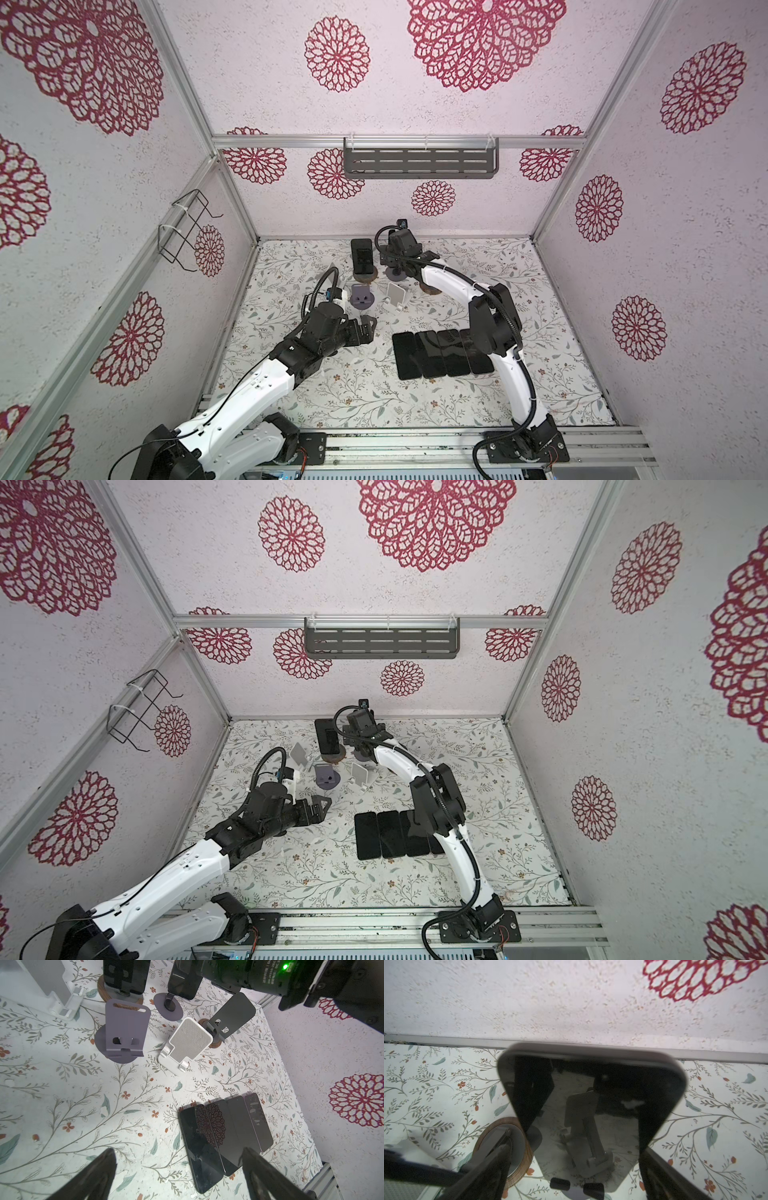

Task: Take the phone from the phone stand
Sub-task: 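Reach the right gripper to the standing black phone while the left draws back, then grasp the black phone on the stand with the right gripper and lift it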

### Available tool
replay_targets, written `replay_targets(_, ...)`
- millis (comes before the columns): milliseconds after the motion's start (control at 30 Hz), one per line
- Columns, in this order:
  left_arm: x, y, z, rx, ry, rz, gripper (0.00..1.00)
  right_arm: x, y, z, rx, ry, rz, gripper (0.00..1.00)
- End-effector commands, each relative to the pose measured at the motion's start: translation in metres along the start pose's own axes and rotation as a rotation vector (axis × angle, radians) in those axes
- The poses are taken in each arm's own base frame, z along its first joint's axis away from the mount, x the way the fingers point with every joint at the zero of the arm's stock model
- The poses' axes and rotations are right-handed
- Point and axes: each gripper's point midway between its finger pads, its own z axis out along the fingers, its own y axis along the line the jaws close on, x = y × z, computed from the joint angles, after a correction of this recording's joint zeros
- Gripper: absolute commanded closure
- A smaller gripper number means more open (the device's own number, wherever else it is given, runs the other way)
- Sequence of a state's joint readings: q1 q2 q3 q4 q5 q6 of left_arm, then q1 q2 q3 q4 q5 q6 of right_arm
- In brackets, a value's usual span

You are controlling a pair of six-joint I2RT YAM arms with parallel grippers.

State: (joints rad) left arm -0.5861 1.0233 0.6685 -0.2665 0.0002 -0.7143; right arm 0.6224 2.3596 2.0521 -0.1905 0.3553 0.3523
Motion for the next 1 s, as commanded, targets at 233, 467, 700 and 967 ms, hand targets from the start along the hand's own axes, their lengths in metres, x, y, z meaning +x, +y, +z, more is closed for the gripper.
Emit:
replay_targets(233,-0.005,0.005,0.0,-0.013,-0.035,-0.011,0.03,-0.029,-0.014,0.008,0.026,-0.093,0.056,0.06)
replay_targets(467,-0.002,0.006,0.003,-0.018,-0.025,-0.015,0.03,-0.033,-0.013,0.009,0.009,-0.105,0.056,0.2)
replay_targets(700,-0.002,0.008,0.002,-0.022,-0.03,-0.015,0.03,-0.046,-0.013,-0.001,-0.004,-0.122,0.049,0.3)
replay_targets(967,-0.01,0.001,-0.003,0.004,-0.066,0.004,0.03,-0.079,-0.006,-0.033,-0.06,-0.163,0.04,0.32)
